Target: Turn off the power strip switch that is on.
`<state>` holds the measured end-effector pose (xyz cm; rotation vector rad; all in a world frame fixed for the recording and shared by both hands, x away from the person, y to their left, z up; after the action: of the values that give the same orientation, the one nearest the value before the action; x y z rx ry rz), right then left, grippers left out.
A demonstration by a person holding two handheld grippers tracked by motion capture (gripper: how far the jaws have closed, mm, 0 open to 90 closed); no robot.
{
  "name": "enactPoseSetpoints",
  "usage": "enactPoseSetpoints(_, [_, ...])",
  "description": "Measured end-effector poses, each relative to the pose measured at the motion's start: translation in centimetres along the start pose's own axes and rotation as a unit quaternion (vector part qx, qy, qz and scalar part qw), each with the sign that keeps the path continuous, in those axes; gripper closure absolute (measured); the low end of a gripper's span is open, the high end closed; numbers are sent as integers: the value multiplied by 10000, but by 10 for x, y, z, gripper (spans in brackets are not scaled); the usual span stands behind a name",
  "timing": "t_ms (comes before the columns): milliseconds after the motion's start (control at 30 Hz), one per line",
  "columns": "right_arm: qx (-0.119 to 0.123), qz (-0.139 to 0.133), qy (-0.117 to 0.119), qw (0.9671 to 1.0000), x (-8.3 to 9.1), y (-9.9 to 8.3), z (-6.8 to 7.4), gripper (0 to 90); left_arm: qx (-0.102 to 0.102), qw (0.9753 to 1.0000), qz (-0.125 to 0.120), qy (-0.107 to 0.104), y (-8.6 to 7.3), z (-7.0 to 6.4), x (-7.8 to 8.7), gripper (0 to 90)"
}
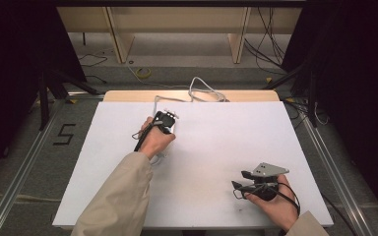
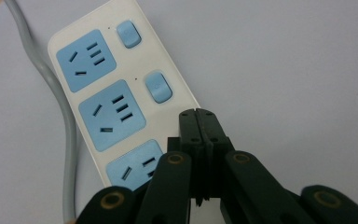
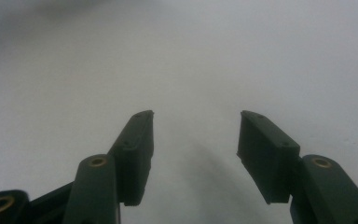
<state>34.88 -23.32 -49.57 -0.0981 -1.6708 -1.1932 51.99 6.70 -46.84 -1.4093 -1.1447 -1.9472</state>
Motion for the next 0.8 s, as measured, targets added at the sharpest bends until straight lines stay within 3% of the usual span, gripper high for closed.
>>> enactPoseSetpoints(33, [3,2,2,10000,0,0,0,463,52,10000,-24,-71,1,-2,0,899])
enactPoseSetpoints(100, [9,-3,5,10000,0,0,0,463,-18,10000,14,7,1,-2,0,900])
enactPoseSetpoints(200, [-1,-11,2,10000,0,0,0,462,-174,9995,18,271,2,-7,-1,900])
enactPoseSetpoints(400, [-7,-21,4,10000,1,0,-1,462,84,9999,-33,-76,2,0,-1,900])
enactPoseSetpoints(500, [-6,-5,12,10000,0,0,0,462,43,10000,-29,15,2,3,-1,899])
enactPoseSetpoints(800, [-2,5,10,10000,0,0,-1,462,114,9999,19,-60,1,4,0,900])
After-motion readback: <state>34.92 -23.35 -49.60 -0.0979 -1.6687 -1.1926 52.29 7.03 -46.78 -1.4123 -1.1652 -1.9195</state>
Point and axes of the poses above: each handheld gripper's, and its own axes: x roughly backward along the jaws, y roughly out of its top, z roughly to its left, the point moved 3 cm from there along -x, roughly forward along the jaws, and after that the axes turned 10 degrees about z, right-handed, at the moved point
